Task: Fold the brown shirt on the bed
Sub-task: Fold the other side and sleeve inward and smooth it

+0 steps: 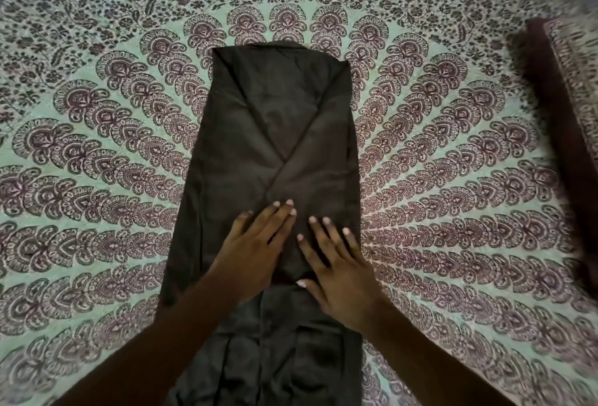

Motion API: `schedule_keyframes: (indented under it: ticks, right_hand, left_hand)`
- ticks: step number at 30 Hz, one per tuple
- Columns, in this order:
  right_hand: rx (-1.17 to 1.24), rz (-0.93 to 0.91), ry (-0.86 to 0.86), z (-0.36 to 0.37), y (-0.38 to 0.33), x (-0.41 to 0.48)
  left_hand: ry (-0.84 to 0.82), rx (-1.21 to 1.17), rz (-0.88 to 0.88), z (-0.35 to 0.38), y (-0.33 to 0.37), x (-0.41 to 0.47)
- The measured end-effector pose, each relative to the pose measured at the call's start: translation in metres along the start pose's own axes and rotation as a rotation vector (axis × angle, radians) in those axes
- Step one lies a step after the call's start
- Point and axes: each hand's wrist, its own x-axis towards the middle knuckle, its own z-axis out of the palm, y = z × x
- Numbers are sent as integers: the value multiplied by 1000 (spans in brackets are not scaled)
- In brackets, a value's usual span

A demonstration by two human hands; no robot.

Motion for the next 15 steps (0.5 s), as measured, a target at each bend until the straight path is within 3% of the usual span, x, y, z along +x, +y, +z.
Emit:
schedule_keyframes:
  ticks: [3,8,12,15]
  right_hand:
    - [13,83,-1,4,-17,-30]
    - [53,87,-40,12,-37,-83]
    - [16,-115,-67,21,-51,-125]
    - [30,-47,-94,21,-52,-141]
  left_hand:
    - [-58,14,97,2,12,-30]
    - [-197,-29,75,-1,24,-74]
    - [-221,11,179,1,39,-106]
    - [-244,11,227,4,54,-128]
